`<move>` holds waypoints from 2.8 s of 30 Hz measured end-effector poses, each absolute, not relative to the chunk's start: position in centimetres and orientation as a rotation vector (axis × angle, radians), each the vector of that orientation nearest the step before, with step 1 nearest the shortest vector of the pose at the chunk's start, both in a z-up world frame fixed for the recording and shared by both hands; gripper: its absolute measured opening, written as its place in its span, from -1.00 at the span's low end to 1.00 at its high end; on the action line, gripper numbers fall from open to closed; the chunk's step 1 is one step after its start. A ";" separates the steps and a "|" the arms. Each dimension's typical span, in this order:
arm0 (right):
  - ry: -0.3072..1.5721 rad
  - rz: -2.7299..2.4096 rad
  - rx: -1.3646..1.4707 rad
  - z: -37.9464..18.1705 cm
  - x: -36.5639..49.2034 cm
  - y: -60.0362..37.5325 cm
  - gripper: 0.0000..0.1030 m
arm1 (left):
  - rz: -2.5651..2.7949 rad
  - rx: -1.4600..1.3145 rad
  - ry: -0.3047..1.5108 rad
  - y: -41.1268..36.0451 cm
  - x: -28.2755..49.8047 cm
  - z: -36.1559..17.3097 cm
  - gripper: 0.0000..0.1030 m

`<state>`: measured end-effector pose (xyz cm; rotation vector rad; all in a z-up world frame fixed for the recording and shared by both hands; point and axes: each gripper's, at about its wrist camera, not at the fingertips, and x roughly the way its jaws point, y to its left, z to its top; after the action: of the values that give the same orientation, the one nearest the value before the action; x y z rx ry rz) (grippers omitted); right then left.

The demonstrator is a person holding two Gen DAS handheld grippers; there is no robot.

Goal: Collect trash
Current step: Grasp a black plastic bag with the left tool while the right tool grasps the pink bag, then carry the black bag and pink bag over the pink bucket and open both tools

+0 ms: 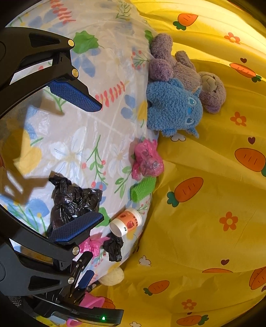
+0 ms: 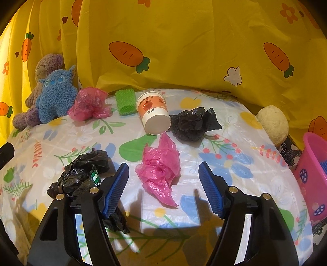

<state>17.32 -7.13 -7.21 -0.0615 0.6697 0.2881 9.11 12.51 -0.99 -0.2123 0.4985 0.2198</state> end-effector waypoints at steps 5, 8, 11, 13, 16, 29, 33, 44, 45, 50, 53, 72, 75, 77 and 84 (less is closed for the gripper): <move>0.702 0.301 -0.067 -8.1 18.5 -6.6 0.15 | 0.216 -0.194 0.509 11.9 9.7 -1.3 0.83; 0.730 0.308 -0.067 -8.8 19.0 -6.5 0.01 | 0.210 -0.182 0.518 11.6 10.0 -1.5 0.78; 0.755 0.321 -0.049 -9.1 19.4 -6.7 -0.22 | 0.204 -0.176 0.527 11.3 10.3 -1.7 0.74; 0.760 0.327 -0.054 -9.2 19.4 -6.7 -0.34 | 0.195 -0.170 0.531 11.0 10.4 -1.8 0.70; 0.757 0.336 -0.060 -9.1 19.3 -6.7 -0.49 | 0.183 -0.162 0.537 10.5 10.6 -2.0 0.65; 0.597 0.306 -0.022 -6.4 15.1 -10.7 -0.66 | 0.065 -0.098 0.618 6.4 12.2 -3.2 0.55; 0.569 0.296 -0.014 -5.5 13.9 -12.0 -0.66 | 0.011 -0.096 0.683 5.1 14.0 -4.1 0.55; 0.556 0.291 -0.026 -5.0 12.2 -13.1 -0.65 | 0.051 -0.005 0.783 4.0 16.8 -6.9 0.09; 0.555 0.290 -0.026 -5.0 12.2 -13.1 -0.65 | 0.054 -0.002 0.779 4.1 16.8 -6.8 -0.12; 0.554 0.297 -0.024 -4.9 11.9 -13.4 -0.65 | 0.047 -0.026 0.769 4.7 16.7 -6.6 -0.62; 0.552 0.301 -0.025 -4.8 11.6 -13.5 -0.66 | 0.044 -0.026 0.751 4.6 16.4 -6.4 -0.84; 0.474 0.309 0.003 -2.3 7.7 -16.7 -0.66 | -0.044 -0.090 0.528 2.1 10.7 1.2 -1.00; 0.458 0.305 0.005 -1.6 7.2 -17.4 -0.66 | -0.073 -0.082 0.498 0.8 10.1 2.6 -1.00; 0.443 0.295 0.006 -1.1 6.8 -18.1 -0.66 | -0.101 -0.077 0.485 -0.3 10.0 3.5 -1.00; 0.386 0.182 0.004 0.4 5.9 -22.0 -0.66 | -0.221 -0.030 0.444 -6.4 10.2 6.0 -1.00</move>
<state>5.89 -22.04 0.45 0.0036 0.3861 0.1816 10.20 -6.44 6.01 -0.0296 0.4441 -0.2213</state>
